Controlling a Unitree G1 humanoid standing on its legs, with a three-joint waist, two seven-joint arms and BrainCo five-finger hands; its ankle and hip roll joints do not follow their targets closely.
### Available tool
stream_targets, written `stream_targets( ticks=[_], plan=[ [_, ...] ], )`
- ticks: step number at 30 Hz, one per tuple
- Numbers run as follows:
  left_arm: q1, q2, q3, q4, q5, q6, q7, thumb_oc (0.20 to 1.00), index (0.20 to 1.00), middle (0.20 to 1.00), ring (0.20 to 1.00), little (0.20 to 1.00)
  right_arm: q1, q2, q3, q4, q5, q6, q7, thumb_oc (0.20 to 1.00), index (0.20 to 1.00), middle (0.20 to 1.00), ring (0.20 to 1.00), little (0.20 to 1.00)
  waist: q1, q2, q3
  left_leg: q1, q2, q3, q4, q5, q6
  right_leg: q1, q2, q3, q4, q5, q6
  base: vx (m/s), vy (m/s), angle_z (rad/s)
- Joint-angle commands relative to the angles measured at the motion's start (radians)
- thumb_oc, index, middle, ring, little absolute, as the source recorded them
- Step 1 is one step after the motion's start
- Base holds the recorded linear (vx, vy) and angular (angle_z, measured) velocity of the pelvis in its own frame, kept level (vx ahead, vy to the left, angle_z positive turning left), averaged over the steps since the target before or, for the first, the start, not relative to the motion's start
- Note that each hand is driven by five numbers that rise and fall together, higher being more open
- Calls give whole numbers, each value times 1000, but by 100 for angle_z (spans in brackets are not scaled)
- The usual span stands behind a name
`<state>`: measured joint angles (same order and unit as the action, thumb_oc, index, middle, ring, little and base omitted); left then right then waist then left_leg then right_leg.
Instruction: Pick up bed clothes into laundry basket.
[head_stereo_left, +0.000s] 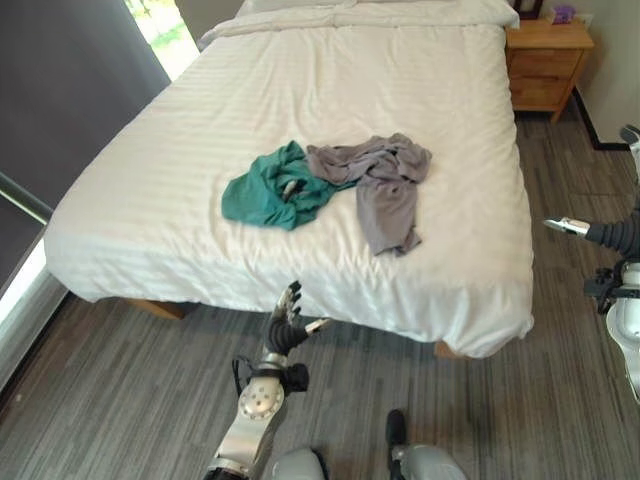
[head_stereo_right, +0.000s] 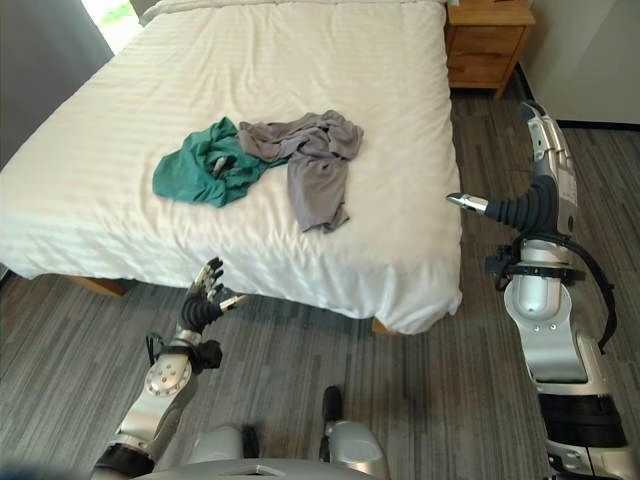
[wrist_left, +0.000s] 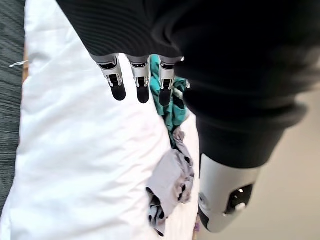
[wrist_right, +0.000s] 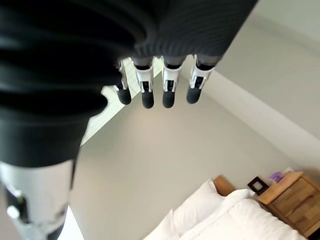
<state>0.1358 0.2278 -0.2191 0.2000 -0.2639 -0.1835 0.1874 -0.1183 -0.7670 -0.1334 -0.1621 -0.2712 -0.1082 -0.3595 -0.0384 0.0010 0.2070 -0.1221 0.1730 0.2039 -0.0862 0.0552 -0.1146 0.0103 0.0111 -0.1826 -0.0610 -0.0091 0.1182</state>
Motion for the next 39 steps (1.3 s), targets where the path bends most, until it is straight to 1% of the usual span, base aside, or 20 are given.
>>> stream_targets(
  ticks=[1,2,4,5,6,8,10,14,16,17,18,25,26,27,29,32,33,34,35,39],
  plan=[
    [3,-1,13,-63,-42,-19,0,1000,1000,1000,1000,1000,-33,-133,-13,-1,57,-38,11,1000,1000,1000,1000,1000,39,22,-13,62,55,5,15,96,-51,66,-128,25,-26,-23,19,213,-13,-24],
    [16,-17,3,-26,-74,-1,-24,1000,1000,1000,1000,1000,-39,-187,-9,30,34,-16,35,1000,1000,1000,1000,1000,38,29,-35,94,56,12,-1,96,-58,82,-115,-1,-26,-21,10,124,-7,12],
    [24,-21,2,-16,-84,-5,-27,1000,1000,1000,1000,1000,-53,-213,4,58,37,-20,36,1000,1000,1000,1000,1000,39,31,-42,101,53,1,-1,98,-63,95,-113,-7,-26,-26,6,133,-12,48],
    [36,-7,-16,-1,-98,-8,-41,1000,1000,1000,1000,1000,-112,-302,52,170,57,-7,51,1000,1000,1000,1000,1000,64,15,-58,110,51,-2,-1,107,-72,110,-118,-18,-26,-31,4,126,-33,30],
    [45,-2,-23,0,-104,-7,-47,1000,1000,1000,1000,1000,-163,-345,101,220,70,-3,61,1000,1000,1000,1000,1000,75,7,-60,109,51,-3,-1,110,-75,114,-121,-25,-26,-33,4,161,-37,11],
    [55,6,-24,18,-125,-6,-53,1000,1000,1000,1000,1000,-284,-399,222,342,87,7,80,1000,1000,1000,1000,1000,96,-6,-63,104,49,-9,-1,115,-81,116,-126,-36,-26,-37,7,102,-22,14],
    [64,13,-21,32,-149,-10,-47,1000,1000,1000,1000,1000,-373,-410,303,447,104,19,92,1000,1000,1000,1000,1000,119,-16,-62,96,45,-18,-1,115,-82,117,-129,-45,-26,-40,9,98,-10,38],
    [71,22,-5,73,-190,-20,-45,1000,1000,1000,1000,1000,-571,-365,459,663,161,24,101,1000,1000,1000,1000,1000,162,-29,-52,67,41,-35,-1,114,-82,104,-137,-63,-26,-43,19,86,-9,20],
    [76,21,2,77,-196,-22,-49,1000,1000,1000,1000,1000,-622,-362,500,708,170,23,107,1000,1000,1000,1000,1000,165,-30,-52,57,39,-38,-1,115,-83,98,-139,-67,-26,-43,20,42,-2,16],
    [75,31,6,93,-204,-25,-51,1000,1000,1000,1000,1000,-686,-351,538,774,184,22,111,1000,1000,1000,1000,1000,190,-38,-46,33,36,-47,-1,119,-86,85,-141,-74,-26,-41,23,41,-5,17],
    [69,29,12,106,-210,-29,-48,1000,1000,1000,1000,1000,-730,-340,574,805,184,22,110,1000,1000,1000,1000,1000,195,-39,-43,16,34,-51,-1,123,-88,72,-143,-79,-26,-39,24,53,-6,26],
    [13,45,4,171,-218,-47,-37,1000,1000,1000,1000,1000,-896,-262,744,966,96,46,121,1000,1000,1000,1000,1000,229,-40,-15,-62,23,-79,-1,135,-96,27,-150,-102,-26,-35,26,52,-10,30],
    [12,44,5,172,-218,-47,-37,1000,1000,1000,1000,1000,-902,-260,749,970,97,45,121,1000,1000,1000,1000,1000,227,-39,-16,-63,23,-79,-1,135,-96,25,-150,-102,-26,-35,26,64,-5,6],
    [-9,49,-1,185,-223,-55,-35,1000,1000,1000,1000,1000,-921,-210,766,1066,88,54,120,1000,1000,1000,1000,1000,231,-34,-7,-84,18,-82,-1,139,-97,8,-155,-105,-26,-33,28,48,-8,12],
    [-19,53,-2,192,-224,-58,-33,1000,1000,1000,1000,1000,-927,-183,771,1131,82,61,123,1000,1000,1000,1000,1000,235,-31,-3,-94,15,-83,-1,140,-97,0,-158,-105,-26,-30,28,30,-10,8],
    [-63,66,-9,220,-235,-66,-24,1000,1000,1000,1000,1000,-915,-65,725,1321,125,84,118,1000,1000,1000,1000,1000,240,-19,13,-127,7,-85,-1,142,-96,-34,-165,-97,-26,-21,31,9,-4,-1],
    [-85,77,-13,243,-230,-63,-22,1000,1000,1000,1000,1000,-914,-6,704,1395,142,99,121,1000,1000,1000,1000,1000,241,-7,21,-146,2,-84,-1,142,-94,-56,-169,-89,-26,-19,35,18,-7,-9],
    [-85,77,-13,243,-230,-63,-22,1000,1000,1000,1000,1000,-915,-6,704,1395,142,99,121,1000,1000,1000,1000,1000,241,-7,20,-147,2,-84,-1,142,-94,-56,-169,-89,-26,-19,35,12,9,-8],
    [-106,82,-18,268,-228,-67,-19,1000,1000,1000,1000,1000,-904,46,692,1425,153,100,126,1000,1000,1000,1000,1000,241,7,31,-162,-3,-82,-1,142,-92,-79,-178,-78,-26,-14,39,-8,14,-5],
    [-157,75,-20,308,-237,-77,-21,1000,1000,1000,1000,1000,-865,103,690,1412,174,89,133,1000,1000,1000,1000,1000,234,25,45,-200,-12,-66,-1,141,-91,-138,-194,-53,-26,3,49,-14,21,-16]
  ],
)
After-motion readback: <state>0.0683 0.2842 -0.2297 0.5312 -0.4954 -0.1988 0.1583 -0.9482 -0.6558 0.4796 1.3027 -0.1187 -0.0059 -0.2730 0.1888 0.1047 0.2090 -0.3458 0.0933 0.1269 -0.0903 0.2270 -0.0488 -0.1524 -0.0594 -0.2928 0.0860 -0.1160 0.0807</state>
